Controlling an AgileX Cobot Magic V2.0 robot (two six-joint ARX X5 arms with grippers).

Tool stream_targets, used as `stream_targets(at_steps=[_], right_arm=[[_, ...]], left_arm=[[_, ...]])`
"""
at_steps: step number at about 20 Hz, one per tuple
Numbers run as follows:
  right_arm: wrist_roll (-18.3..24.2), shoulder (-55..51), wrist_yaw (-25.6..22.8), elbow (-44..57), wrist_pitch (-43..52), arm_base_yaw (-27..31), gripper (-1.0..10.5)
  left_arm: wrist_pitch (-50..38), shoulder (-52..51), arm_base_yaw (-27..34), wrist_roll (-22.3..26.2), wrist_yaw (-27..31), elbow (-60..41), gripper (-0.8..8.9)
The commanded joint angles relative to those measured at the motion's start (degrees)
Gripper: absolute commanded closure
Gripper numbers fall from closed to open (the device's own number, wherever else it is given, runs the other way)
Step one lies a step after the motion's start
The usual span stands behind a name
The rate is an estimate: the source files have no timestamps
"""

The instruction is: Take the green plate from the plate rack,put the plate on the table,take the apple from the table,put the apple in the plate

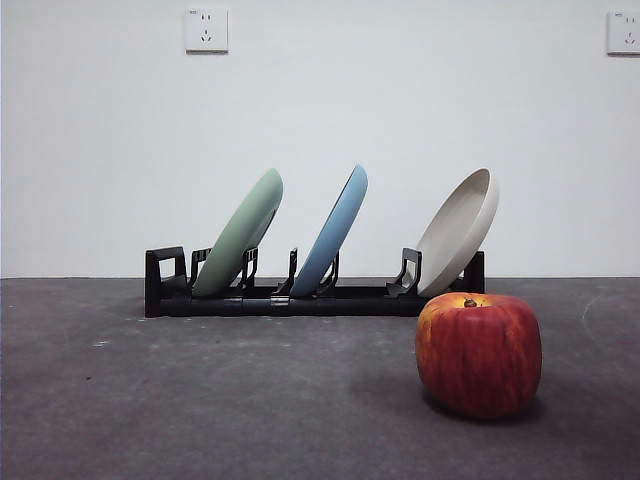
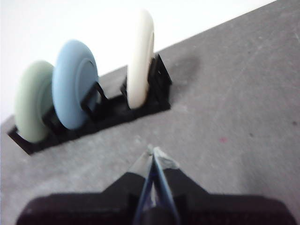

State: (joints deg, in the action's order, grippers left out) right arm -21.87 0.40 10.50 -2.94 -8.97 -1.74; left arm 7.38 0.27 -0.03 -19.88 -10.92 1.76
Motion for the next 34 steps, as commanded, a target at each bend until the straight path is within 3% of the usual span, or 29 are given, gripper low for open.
stream_targets(at_steps=[1, 4, 11, 14, 19, 26, 34], right_arm=[[-1.8, 0.7, 0.1, -3.4, 1.0, -0.3, 9.6], [-1.8, 2.9, 1.6, -7.0, 1.0, -0.3, 9.6], [-0.4, 13.2, 11.5, -18.4, -4.2, -0.3, 9.6], [2.8, 18.5, 17.0, -24.3, -9.6, -0.3, 9.6], [11.6, 27.6, 24.1, -35.7, -23.0, -0.3, 9.6], [24.7, 38.4, 25.5, -49.8, -43.4, -2.0, 9.6], [31.6, 43.1, 25.3, -53.3, -57.1, -3.6, 9.6]], left_arm=[[0.0, -0.1, 0.1, -2.8, -1.9, 2.9, 8.21], [2.1, 0.4, 0.1, -2.8, -3.4, 6.5, 8.21], [7.8, 6.6, 0.1, -2.1, -10.5, 16.5, 8.21], [11.0, 10.6, 0.1, 0.7, -15.4, 20.6, 8.21], [18.2, 18.1, 0.1, 7.2, -23.4, 27.4, 8.21], [28.5, 27.2, 0.1, 15.9, -33.4, 34.7, 8.21], [38.2, 30.7, 0.0, 21.7, -34.0, 38.1, 8.17]])
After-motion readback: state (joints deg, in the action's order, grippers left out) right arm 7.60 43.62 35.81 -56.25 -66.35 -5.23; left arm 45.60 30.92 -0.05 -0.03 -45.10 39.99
